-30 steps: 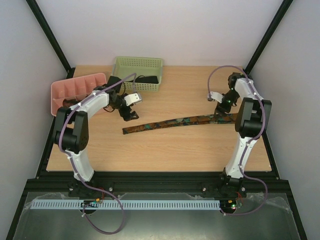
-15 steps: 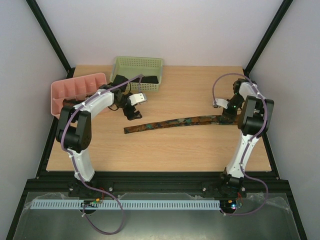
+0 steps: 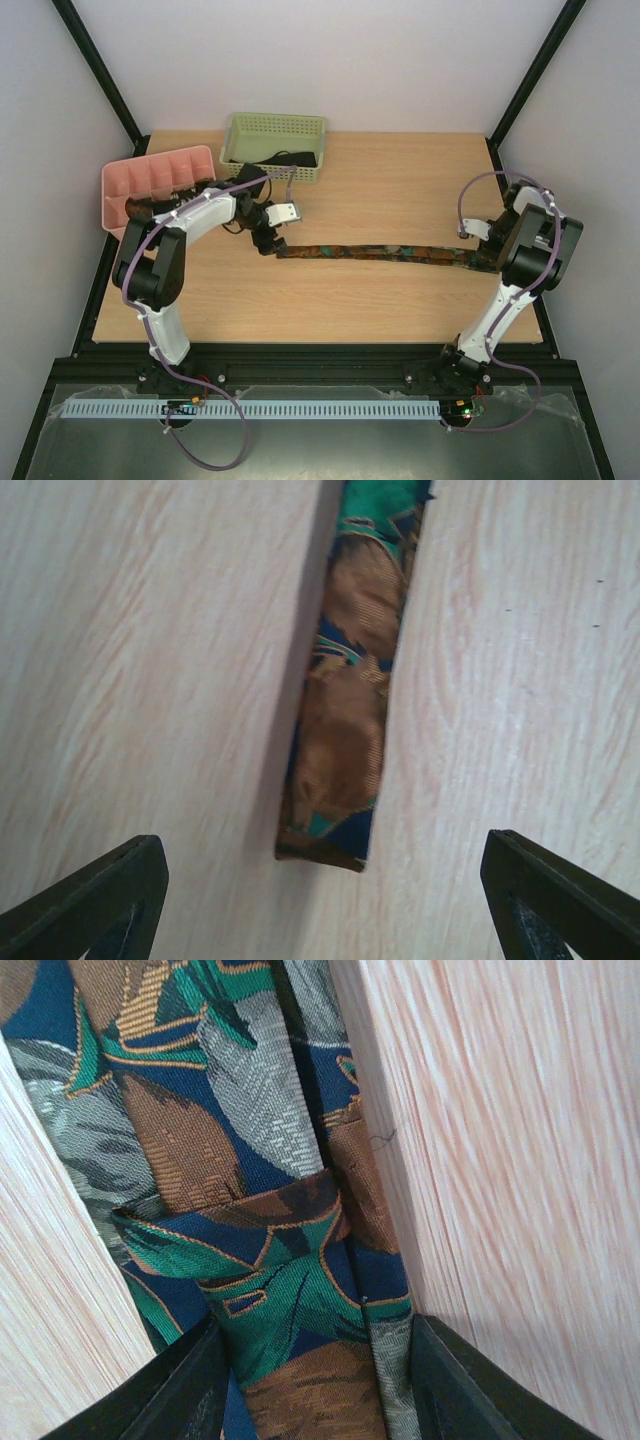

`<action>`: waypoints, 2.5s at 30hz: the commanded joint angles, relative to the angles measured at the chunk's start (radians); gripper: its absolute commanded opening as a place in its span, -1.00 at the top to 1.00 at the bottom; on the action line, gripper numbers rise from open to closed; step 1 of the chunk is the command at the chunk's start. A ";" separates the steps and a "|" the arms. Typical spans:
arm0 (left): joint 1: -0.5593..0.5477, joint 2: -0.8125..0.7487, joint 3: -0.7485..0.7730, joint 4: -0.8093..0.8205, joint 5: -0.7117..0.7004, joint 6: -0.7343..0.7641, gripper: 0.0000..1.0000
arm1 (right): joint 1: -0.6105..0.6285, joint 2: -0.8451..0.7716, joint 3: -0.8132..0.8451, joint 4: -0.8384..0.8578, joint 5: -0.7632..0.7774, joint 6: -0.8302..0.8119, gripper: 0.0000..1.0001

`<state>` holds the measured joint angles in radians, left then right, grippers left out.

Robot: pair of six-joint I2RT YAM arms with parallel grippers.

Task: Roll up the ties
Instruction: Move to tie at the center of the board.

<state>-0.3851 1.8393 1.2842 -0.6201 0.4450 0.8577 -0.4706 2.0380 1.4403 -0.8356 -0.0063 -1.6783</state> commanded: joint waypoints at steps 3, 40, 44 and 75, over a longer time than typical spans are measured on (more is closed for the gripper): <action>-0.031 -0.040 -0.028 0.042 0.030 0.029 -0.78 | -0.020 0.038 0.046 -0.072 -0.009 -0.086 -0.21; -0.052 0.034 -0.108 0.155 0.023 0.109 -0.87 | 0.612 -0.044 -0.184 0.069 -0.288 0.288 -0.63; -0.056 0.004 -0.176 0.202 0.056 0.093 -0.83 | 0.613 -0.165 -0.416 0.208 -0.191 0.205 -0.49; -0.120 -0.049 -0.294 0.152 0.065 0.132 0.03 | 0.614 -0.306 -0.571 0.314 -0.217 -0.016 -0.03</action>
<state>-0.4999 1.8359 1.0306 -0.3931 0.4732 0.9970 0.1390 1.6936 0.9222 -0.4625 -0.3058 -1.6066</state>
